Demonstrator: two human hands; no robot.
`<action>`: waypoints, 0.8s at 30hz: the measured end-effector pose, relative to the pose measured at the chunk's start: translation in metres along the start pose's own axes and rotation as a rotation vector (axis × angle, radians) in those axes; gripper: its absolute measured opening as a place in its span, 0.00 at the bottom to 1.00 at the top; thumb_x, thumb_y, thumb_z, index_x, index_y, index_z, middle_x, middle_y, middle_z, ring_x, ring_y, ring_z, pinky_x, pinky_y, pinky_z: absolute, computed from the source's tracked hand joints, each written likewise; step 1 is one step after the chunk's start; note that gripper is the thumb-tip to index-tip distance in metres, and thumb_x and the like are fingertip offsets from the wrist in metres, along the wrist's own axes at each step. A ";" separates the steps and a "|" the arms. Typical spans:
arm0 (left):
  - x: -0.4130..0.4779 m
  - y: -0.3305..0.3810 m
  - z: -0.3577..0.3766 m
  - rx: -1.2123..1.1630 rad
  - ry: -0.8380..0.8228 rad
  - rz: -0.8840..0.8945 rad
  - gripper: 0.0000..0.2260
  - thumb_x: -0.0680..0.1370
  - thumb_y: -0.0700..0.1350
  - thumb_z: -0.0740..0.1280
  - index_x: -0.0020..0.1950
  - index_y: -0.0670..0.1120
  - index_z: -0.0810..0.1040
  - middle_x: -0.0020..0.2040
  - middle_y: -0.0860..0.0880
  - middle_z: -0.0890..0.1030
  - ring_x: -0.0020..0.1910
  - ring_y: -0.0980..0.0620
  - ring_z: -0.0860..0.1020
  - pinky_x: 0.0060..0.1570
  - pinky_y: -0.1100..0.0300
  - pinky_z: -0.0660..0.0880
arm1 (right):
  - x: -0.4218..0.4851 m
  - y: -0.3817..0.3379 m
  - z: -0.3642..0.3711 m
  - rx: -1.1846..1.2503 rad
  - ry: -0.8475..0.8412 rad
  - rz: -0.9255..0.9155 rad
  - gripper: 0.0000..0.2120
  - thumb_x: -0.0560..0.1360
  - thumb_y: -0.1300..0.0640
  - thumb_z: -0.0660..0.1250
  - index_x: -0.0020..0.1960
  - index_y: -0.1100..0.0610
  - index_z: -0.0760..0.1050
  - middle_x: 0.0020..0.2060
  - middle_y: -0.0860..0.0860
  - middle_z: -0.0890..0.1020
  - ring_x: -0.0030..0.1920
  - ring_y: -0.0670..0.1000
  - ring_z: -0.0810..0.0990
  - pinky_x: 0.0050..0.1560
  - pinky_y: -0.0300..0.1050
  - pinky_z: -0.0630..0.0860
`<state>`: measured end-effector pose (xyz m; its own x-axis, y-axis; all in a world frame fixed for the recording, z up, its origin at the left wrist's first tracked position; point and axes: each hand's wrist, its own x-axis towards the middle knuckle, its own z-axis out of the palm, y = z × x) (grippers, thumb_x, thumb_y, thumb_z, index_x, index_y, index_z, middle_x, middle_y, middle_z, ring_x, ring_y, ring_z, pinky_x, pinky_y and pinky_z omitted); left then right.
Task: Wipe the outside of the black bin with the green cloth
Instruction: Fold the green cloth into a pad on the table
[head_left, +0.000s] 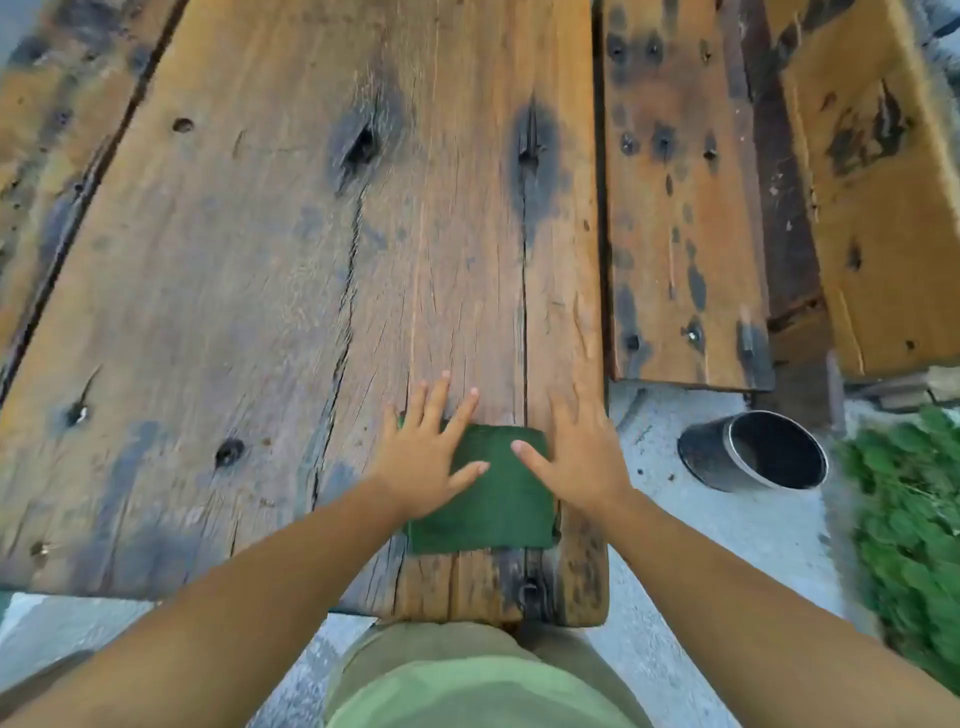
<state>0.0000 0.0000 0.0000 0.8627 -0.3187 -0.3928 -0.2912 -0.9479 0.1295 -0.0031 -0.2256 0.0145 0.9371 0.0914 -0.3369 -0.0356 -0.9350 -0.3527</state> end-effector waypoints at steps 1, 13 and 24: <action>-0.007 0.003 0.007 0.002 -0.070 0.019 0.38 0.75 0.73 0.42 0.78 0.58 0.31 0.80 0.45 0.36 0.80 0.40 0.43 0.73 0.35 0.48 | -0.005 0.001 0.010 -0.003 -0.055 0.033 0.44 0.76 0.29 0.58 0.82 0.52 0.50 0.82 0.56 0.45 0.81 0.58 0.49 0.77 0.60 0.57; -0.047 0.021 0.084 0.073 -0.211 0.136 0.35 0.80 0.64 0.51 0.80 0.53 0.37 0.81 0.43 0.38 0.80 0.40 0.42 0.74 0.36 0.49 | -0.050 0.028 0.062 0.123 -0.037 0.240 0.33 0.75 0.41 0.68 0.73 0.54 0.62 0.74 0.57 0.64 0.71 0.61 0.67 0.66 0.57 0.73; 0.012 0.024 0.062 0.117 -0.142 0.229 0.36 0.81 0.60 0.57 0.81 0.51 0.41 0.81 0.43 0.41 0.80 0.40 0.45 0.75 0.38 0.55 | -0.071 0.021 0.081 0.070 -0.052 0.175 0.33 0.74 0.47 0.72 0.74 0.55 0.64 0.70 0.57 0.67 0.69 0.59 0.68 0.68 0.56 0.72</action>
<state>-0.0224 -0.0259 -0.0576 0.7047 -0.5129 -0.4903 -0.5246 -0.8419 0.1266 -0.0983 -0.2238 -0.0395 0.8953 -0.0509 -0.4425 -0.2219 -0.9124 -0.3440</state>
